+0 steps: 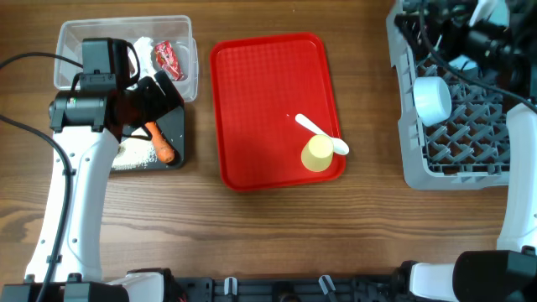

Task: Sort waste into correct bins and load items into the dishwasher rack
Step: 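Open the right gripper and withdraw it from the plate, then reach the left gripper over the red tray to the yellow cup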

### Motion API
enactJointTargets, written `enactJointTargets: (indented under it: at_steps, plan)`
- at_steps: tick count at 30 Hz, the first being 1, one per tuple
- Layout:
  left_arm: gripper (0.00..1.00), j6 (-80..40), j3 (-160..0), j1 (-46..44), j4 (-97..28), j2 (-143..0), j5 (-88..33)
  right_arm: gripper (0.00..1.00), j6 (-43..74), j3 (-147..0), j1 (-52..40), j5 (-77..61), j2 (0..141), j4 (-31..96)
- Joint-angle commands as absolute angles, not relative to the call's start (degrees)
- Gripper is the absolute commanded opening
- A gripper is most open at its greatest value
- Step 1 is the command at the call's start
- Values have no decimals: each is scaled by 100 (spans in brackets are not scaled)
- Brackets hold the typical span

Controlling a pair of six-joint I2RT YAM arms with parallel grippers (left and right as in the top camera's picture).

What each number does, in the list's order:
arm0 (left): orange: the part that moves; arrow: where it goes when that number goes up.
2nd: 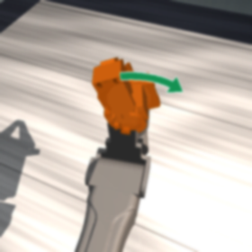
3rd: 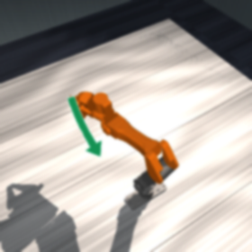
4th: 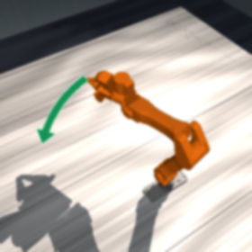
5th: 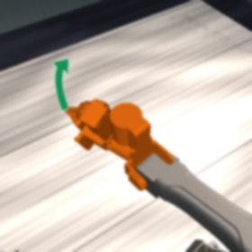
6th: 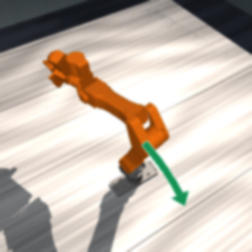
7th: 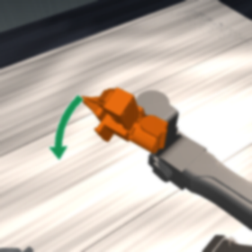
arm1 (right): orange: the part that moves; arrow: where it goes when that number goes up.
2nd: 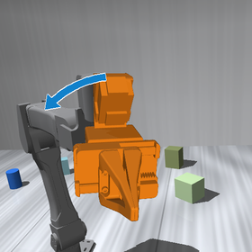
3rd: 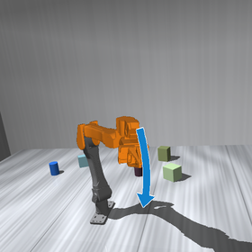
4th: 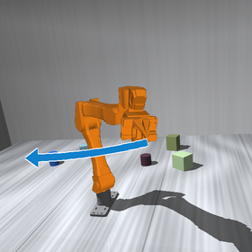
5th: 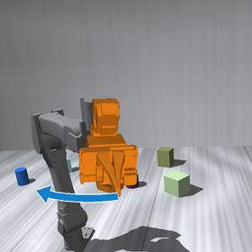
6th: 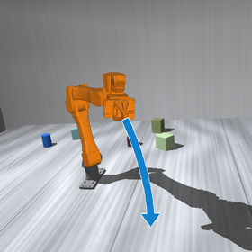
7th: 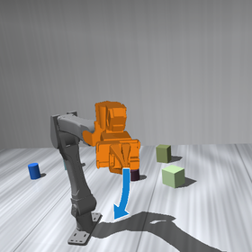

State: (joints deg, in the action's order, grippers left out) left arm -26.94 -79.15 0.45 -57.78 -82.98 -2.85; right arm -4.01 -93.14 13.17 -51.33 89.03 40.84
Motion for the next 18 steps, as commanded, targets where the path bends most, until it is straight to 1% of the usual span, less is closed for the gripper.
enactJointTargets:
  at_steps: [1,4,6,9,12,13,18]
  plan:
    - [100,-2746,-7983,21,-5765,-8326,-185,100,-281,-9308,1227,-4399,8980,4766]
    - [100,-2746,-7983,21,-5765,-8326,-185,99,-285,-9244,1035,-4143,8980,5002]
    - [100,-2746,-7983,21,-5765,-8326,-185,97,-279,-9183,845,-4073,8980,5013]
    - [100,-2746,-7983,21,-5765,-8326,-187,96,-276,-9131,530,-3861,8980,5015]
    - [100,-2746,-7983,21,-5693,-8326,-185,96,-248,-9131,239,-3625,8991,5019]
    - [100,-2746,-7983,21,-5704,-8326,-185,98,-259,-9131,183,-3599,8991,5013]
    - [100,-2790,-7983,21,-5433,-8326,-274,99,-272,-9131,233,-3509,8989,5063]
